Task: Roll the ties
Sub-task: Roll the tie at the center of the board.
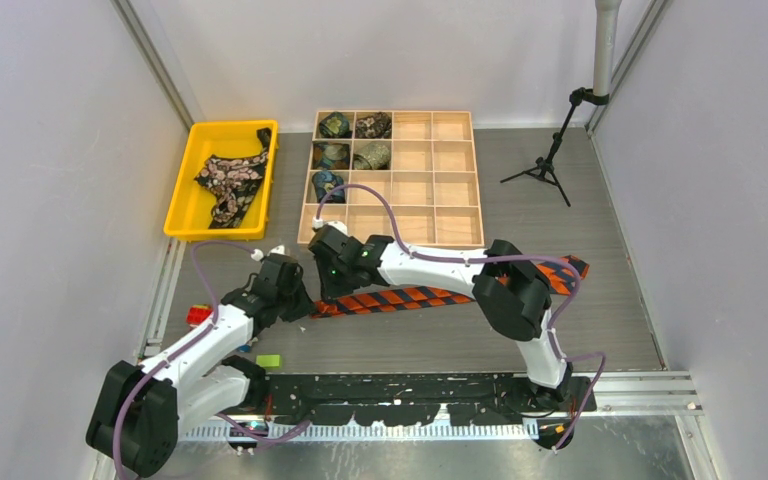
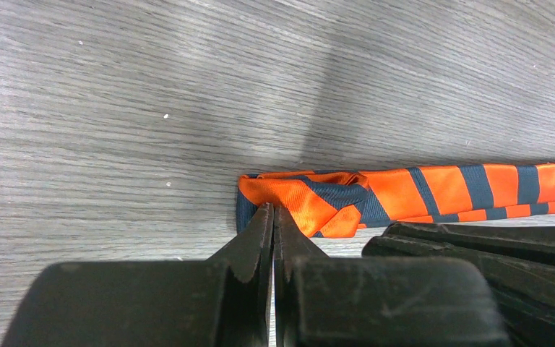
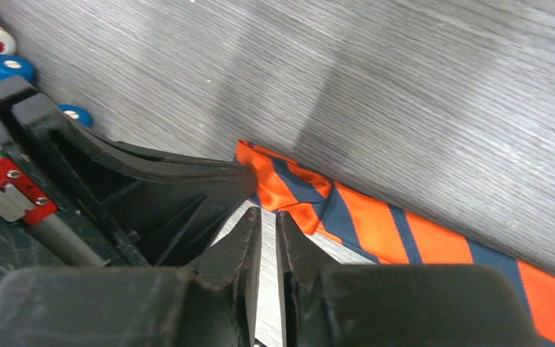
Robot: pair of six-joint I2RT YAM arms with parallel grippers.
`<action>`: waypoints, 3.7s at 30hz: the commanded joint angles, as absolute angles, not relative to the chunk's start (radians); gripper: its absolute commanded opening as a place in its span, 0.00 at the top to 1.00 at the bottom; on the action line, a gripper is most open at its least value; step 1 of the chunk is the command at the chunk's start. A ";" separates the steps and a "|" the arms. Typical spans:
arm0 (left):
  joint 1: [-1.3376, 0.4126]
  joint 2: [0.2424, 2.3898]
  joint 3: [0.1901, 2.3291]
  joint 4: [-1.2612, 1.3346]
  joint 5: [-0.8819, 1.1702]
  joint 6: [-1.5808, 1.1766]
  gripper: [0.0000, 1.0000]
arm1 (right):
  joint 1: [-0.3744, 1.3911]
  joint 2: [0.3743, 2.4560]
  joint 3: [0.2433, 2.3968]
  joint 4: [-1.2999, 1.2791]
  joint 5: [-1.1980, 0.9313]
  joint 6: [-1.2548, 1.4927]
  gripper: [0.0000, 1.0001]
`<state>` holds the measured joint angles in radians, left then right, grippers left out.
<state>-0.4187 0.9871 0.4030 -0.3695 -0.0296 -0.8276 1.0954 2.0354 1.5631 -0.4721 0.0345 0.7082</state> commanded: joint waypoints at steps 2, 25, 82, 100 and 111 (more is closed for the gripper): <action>-0.419 0.983 0.388 -0.354 -0.049 -0.818 1.00 | 1.081 2.028 1.541 -0.376 -0.047 0.743 0.85; -0.419 0.885 0.446 -0.504 -0.118 -0.795 0.45 | 1.040 2.111 1.409 -0.294 -0.067 0.760 0.96; -0.282 0.796 0.207 -0.321 0.108 -1.187 0.69 | 1.041 2.059 1.282 -0.198 -0.071 0.800 1.00; -0.282 0.806 0.267 -0.333 0.107 -1.028 1.00 | 1.041 2.015 1.360 -0.262 -0.067 0.782 0.90; -0.282 0.800 0.332 -0.412 0.073 -0.928 1.00 | 1.047 1.934 1.416 -0.325 -0.056 0.759 0.80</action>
